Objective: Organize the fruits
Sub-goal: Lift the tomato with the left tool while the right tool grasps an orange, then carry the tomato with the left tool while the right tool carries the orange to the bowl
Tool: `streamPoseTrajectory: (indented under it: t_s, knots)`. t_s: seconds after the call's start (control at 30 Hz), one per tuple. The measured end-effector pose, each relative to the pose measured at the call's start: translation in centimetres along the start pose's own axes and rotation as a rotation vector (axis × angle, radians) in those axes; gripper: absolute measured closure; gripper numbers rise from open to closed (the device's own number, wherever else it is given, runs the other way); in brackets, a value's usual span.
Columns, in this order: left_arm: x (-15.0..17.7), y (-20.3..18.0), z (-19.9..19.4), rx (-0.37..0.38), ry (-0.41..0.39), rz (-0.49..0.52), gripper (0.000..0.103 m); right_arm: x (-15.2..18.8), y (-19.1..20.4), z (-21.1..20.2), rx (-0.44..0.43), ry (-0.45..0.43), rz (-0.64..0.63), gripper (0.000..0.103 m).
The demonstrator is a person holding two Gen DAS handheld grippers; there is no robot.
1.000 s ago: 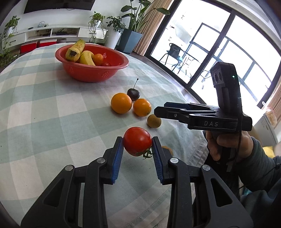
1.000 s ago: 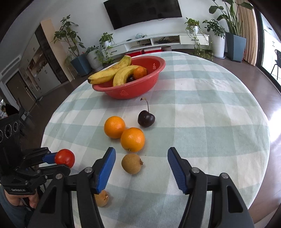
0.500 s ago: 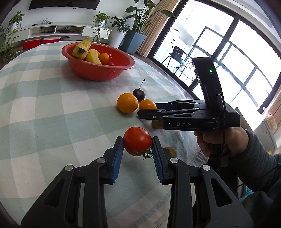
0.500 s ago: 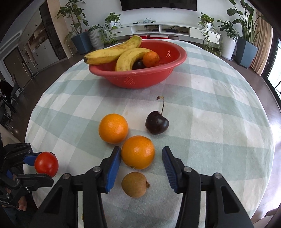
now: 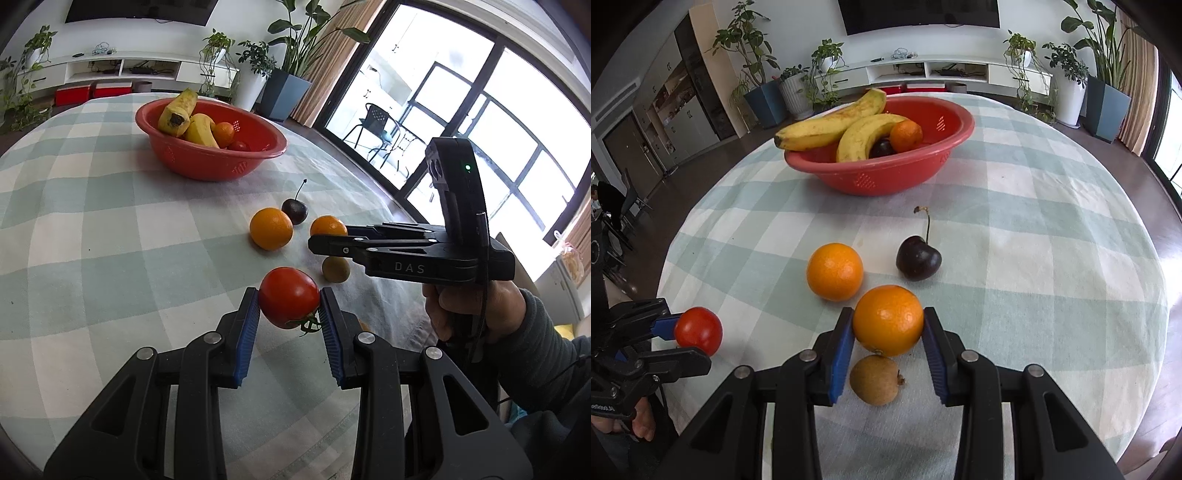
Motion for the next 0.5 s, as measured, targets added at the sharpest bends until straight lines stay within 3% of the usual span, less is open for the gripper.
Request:
streamPoseTrajectory:
  t_s: [0.2,0.5]
  knots:
    - [-3.5,0.5,-1.8,-0.048,-0.053,-0.002,0.072,-1.5,-0.7,-3.2,-0.032,-0.069,0.031,0.064]
    - [-13.4,0.9,-0.3,-0.177,-0.059,0.115,0.072,-8.5,-1.2,-7.3,-0.131,-0.191,0.063,0.064]
Point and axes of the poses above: each gripper's, at about its wrist camera, not at the fingertips, and z roughly the way its jaws point, y to its left, x to its underside, the point moved 3 cm from there along z, roughly the way its jaws point, and after that the axes turned 10 degrees about z, right-handed, at the moved point
